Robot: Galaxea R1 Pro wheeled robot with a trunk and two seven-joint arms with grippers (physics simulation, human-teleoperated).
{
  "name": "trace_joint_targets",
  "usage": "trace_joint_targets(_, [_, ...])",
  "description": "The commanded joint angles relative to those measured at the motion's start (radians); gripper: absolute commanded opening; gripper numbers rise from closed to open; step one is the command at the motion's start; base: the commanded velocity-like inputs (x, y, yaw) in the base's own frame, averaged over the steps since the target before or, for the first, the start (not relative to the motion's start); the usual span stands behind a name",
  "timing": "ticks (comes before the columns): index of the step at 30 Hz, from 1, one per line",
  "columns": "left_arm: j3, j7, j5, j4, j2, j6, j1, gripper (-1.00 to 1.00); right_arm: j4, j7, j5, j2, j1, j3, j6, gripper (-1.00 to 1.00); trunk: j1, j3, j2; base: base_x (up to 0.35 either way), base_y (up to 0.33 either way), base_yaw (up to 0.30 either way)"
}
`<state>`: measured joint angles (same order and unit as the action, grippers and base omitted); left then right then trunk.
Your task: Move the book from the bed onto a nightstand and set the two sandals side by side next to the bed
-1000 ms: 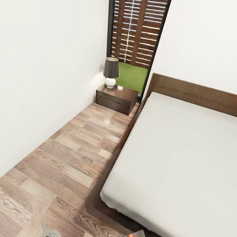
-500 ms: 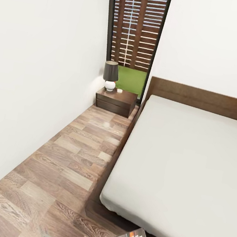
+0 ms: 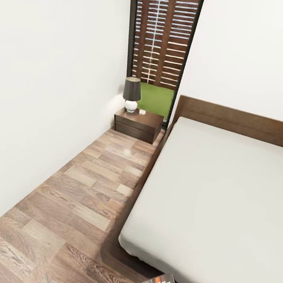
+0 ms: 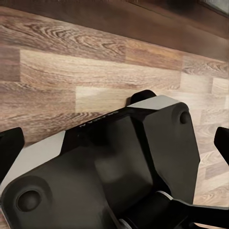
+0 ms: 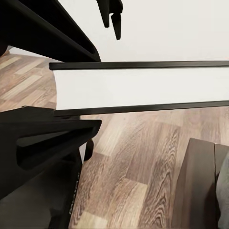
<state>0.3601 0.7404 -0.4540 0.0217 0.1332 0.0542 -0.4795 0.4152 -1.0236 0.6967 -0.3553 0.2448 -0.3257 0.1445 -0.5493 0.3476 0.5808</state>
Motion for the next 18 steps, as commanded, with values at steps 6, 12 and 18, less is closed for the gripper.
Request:
trace_joint_targets(6, [0.007,0.002,-0.011,0.0,0.0,0.006,-0.001,1.0,0.001,-0.003,0.01,-0.002,0.001,-0.005,0.01,-1.0,0.0,-0.009,0.001,0.0,0.0,0.0])
trace_joint_targets(12, [0.007,0.001,-0.01,0.0,0.0,0.007,-0.001,1.0,0.001,-0.006,0.012,-0.002,0.001,-0.002,0.01,-1.0,0.0,-0.018,0.001,0.0,0.0,0.0])
trace_joint_targets(18, [0.007,0.001,-0.009,0.0,0.0,0.007,-0.001,1.0,0.001,-0.006,0.011,-0.002,0.001,-0.001,0.01,-1.0,0.0,-0.028,0.001,0.0,0.0,0.0])
